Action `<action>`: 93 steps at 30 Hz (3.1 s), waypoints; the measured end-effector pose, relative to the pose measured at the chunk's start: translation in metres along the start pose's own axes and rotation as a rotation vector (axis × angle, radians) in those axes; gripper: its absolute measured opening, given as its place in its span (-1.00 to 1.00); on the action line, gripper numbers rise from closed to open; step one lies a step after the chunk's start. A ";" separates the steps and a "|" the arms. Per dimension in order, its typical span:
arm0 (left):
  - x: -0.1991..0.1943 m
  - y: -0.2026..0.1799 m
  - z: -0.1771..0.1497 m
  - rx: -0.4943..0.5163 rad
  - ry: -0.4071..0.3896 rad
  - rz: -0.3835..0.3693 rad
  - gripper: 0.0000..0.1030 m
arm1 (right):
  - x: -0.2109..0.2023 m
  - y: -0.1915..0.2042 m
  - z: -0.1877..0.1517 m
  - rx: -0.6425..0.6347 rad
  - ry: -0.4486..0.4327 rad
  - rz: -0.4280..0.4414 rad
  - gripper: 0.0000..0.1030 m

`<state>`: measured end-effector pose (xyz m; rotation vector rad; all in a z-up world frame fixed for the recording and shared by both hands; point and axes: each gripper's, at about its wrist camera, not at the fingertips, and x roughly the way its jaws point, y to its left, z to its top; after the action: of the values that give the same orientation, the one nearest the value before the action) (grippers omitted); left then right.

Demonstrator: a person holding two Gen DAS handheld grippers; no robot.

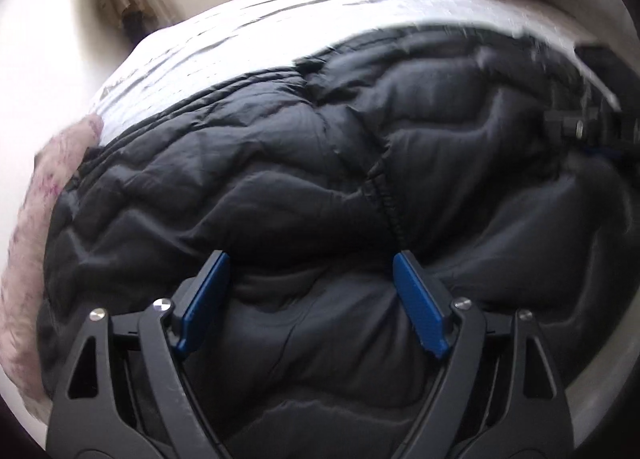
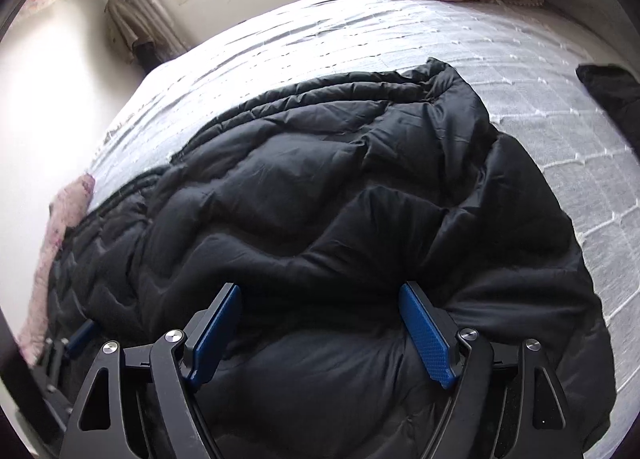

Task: Fold large clothes

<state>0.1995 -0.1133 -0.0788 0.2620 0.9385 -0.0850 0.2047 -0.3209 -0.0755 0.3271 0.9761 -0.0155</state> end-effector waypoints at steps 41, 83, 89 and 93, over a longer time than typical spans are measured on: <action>-0.035 0.037 -0.025 -0.155 -0.072 -0.076 0.62 | -0.026 -0.088 -0.082 0.643 -0.034 0.161 0.62; -0.020 0.026 -0.023 -0.159 -0.036 -0.093 0.62 | -0.068 -0.052 -0.062 0.437 -0.312 0.000 -0.71; -0.025 0.044 -0.024 -0.194 -0.042 -0.094 0.62 | -0.092 -0.062 -0.060 0.468 -0.424 -0.158 -0.72; -0.026 0.064 -0.029 -0.244 -0.039 -0.100 0.62 | -0.103 -0.088 -0.063 0.531 -0.458 -0.233 -0.73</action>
<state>0.1735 -0.0450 -0.0620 -0.0128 0.9135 -0.0665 0.0809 -0.4010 -0.0474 0.6616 0.5354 -0.5477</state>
